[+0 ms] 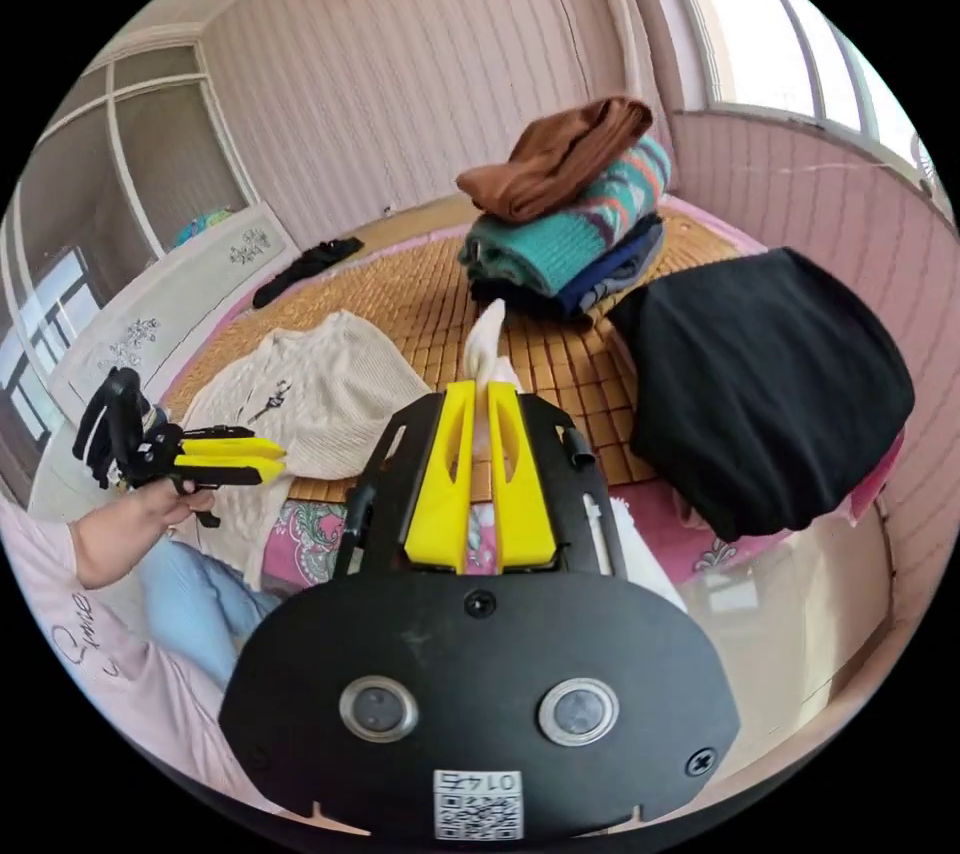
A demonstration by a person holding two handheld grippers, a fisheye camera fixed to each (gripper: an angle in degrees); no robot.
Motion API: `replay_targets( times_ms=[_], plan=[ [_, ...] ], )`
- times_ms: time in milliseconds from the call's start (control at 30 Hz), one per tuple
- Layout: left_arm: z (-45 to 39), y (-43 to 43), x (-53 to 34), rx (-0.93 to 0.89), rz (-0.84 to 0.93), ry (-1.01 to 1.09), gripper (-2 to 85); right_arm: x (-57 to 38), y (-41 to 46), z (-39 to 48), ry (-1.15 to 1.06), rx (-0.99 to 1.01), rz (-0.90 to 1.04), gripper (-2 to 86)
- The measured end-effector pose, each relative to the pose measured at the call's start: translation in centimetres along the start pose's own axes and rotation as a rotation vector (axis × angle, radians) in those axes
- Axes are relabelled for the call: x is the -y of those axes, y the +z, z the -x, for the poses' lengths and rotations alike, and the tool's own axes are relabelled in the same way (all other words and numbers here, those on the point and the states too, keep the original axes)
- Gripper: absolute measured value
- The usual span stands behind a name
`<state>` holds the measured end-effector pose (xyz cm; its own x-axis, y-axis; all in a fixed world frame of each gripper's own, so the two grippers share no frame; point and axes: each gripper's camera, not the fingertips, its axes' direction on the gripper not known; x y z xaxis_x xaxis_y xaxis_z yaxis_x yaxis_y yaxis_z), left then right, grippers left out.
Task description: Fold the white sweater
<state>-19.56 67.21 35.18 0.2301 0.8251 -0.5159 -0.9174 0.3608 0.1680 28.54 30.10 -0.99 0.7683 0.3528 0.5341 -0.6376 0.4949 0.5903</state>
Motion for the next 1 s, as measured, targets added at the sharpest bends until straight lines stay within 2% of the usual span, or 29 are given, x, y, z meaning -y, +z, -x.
replay_targets(
  times_ms=[67,100,133,267,300,467,600,733,833,933,1000],
  plan=[
    [-0.8,0.1,-0.2,0.033,0.009,0.015,4.9,-3.9,-6.4,-0.5,0.040,-0.026,-0.234,0.8],
    [-1.0,0.3,-0.5,0.037,0.026,0.010,4.9,-5.1,-7.1,-1.3,0.097,-0.038,-0.251,0.8],
    [-1.0,0.4,-0.6,0.031,0.032,0.004,4.9,-7.5,-7.7,-3.2,0.187,-0.043,-0.243,1.0],
    [-1.1,-0.5,-1.1,0.026,0.046,0.009,5.0,-14.3,-6.4,-9.8,0.367,0.044,0.026,4.3],
    [-1.0,-0.7,-0.9,0.044,0.052,0.021,5.1,-14.9,-6.5,-10.2,0.376,0.053,0.036,5.0],
    [0.4,-0.8,1.7,0.074,0.061,0.021,5.3,-14.4,-8.0,-10.5,0.349,0.019,-0.037,9.9],
    [1.6,0.7,5.1,0.108,0.096,0.027,5.9,-11.9,-4.8,-10.0,0.288,-0.002,-0.015,10.8],
    [2.4,2.3,7.4,0.114,0.134,0.026,6.1,-10.1,0.4,-9.5,0.216,0.071,0.131,3.4],
    [2.9,3.5,8.8,0.139,0.174,0.045,6.4,-9.3,-0.5,-8.9,0.172,0.010,0.116,1.3],
    [3.0,4.1,10.0,0.080,0.221,0.047,7.0,-6.9,-1.9,-9.8,0.111,0.002,0.102,0.7],
    [2.0,2.6,10.0,0.020,0.175,0.035,7.0,-5.2,-1.8,-10.6,0.074,-0.006,0.113,0.7]
  ],
)
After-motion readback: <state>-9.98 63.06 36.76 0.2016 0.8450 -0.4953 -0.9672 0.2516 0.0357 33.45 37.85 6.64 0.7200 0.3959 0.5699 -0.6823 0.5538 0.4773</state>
